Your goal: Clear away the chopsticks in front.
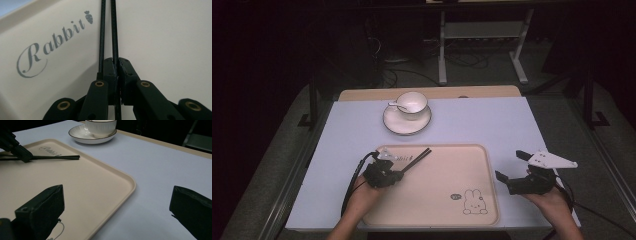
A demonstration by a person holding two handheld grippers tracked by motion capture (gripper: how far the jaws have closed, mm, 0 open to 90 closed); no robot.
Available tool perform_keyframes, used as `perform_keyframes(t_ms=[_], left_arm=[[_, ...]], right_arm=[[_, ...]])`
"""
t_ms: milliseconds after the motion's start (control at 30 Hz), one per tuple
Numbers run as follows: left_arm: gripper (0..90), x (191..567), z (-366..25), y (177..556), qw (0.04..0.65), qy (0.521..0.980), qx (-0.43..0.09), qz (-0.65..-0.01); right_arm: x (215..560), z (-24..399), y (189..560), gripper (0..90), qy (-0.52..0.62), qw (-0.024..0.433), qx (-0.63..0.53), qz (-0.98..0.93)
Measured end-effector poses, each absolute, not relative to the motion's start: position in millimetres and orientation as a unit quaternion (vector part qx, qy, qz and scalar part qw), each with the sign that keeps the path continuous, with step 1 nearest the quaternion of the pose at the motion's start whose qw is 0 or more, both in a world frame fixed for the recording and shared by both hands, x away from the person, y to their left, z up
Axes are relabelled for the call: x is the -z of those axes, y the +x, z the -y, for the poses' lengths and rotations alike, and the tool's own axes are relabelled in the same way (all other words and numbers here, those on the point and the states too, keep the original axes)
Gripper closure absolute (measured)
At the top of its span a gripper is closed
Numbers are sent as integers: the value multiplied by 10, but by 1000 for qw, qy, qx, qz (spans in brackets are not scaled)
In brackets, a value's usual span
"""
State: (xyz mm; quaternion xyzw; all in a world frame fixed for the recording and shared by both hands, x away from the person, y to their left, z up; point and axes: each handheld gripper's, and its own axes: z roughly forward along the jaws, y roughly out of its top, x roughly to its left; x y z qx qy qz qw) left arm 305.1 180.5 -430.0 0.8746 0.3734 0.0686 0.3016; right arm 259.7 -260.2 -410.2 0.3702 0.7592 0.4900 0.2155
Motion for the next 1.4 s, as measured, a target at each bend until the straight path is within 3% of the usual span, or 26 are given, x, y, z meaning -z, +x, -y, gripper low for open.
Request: perform_keyframes(t_ms=[233,433,733,1067,1400], left_arm=[[840,4300,-1817,3054,302,874,-69,-375],[766,4235,-1784,3090,319,871,-62,-369],[897,4070,-1468,3428,334,880,-60,-331],[898,4075,-1043,3846,347,885,-42,-308],[898,4332,-910,4026,331,889,-28,-316]], right_arm=[[4102,2604,2598,0,370,216,-490,-759],[4104,2602,2598,0,371,215,-489,-760],[4104,2609,2605,0,373,216,-490,-757],[4107,2617,2606,0,373,214,-490,-758],[4109,2630,2608,0,373,214,-492,-757]])
